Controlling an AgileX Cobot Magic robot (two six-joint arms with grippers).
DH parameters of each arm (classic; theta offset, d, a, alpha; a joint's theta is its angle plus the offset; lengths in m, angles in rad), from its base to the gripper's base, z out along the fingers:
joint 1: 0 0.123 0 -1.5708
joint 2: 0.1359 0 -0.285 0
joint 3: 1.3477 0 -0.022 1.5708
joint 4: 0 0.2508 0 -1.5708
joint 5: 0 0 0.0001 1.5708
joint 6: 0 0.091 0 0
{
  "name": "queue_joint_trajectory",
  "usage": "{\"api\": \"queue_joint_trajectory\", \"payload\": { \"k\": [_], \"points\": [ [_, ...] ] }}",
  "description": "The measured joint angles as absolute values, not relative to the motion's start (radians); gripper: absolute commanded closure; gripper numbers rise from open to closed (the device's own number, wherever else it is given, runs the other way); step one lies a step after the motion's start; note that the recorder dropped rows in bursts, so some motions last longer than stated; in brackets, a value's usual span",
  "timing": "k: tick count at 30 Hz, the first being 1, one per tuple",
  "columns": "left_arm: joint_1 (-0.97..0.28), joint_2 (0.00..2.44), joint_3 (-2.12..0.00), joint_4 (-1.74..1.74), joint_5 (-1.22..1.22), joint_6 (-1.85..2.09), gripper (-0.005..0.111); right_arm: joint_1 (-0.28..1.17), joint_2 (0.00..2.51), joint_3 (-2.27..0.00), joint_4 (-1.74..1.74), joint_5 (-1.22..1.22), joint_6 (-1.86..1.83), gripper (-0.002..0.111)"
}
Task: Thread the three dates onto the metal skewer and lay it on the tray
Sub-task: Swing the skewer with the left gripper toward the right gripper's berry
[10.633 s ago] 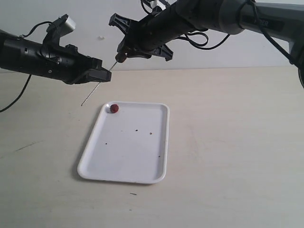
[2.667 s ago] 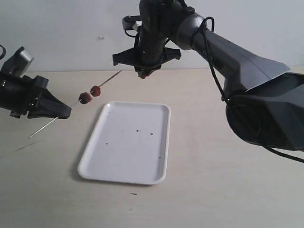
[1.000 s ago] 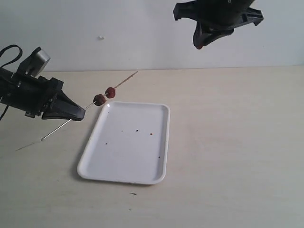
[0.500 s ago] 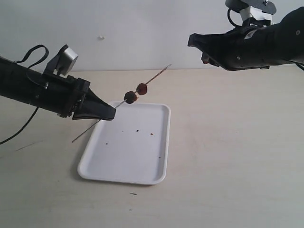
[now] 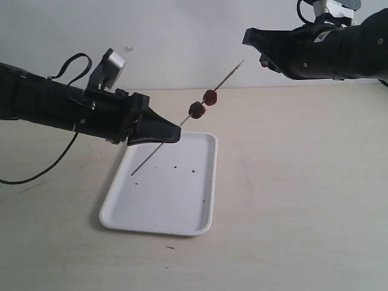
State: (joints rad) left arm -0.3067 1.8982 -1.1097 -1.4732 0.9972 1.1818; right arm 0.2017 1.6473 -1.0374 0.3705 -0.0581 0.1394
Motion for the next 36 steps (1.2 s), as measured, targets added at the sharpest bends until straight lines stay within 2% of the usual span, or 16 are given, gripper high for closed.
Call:
{"api": "queue_joint_trajectory", "payload": {
  "k": [10, 15, 36],
  "points": [
    [-0.324, 1.898, -1.110, -1.473, 1.022, 1.192, 0.107, 0.202, 1.647, -1.037, 0.368, -0.111, 0.123, 0.093],
    [-0.324, 1.898, -1.110, -1.473, 1.054, 1.192, 0.107, 0.202, 1.647, -1.037, 0.368, -0.140, 0.123, 0.085],
    [-0.343, 1.898, -1.110, -1.495, 1.049, 1.194, 0.107, 0.202, 1.747, -1.037, 0.370, -0.233, 0.232, 0.085]
  ]
}}
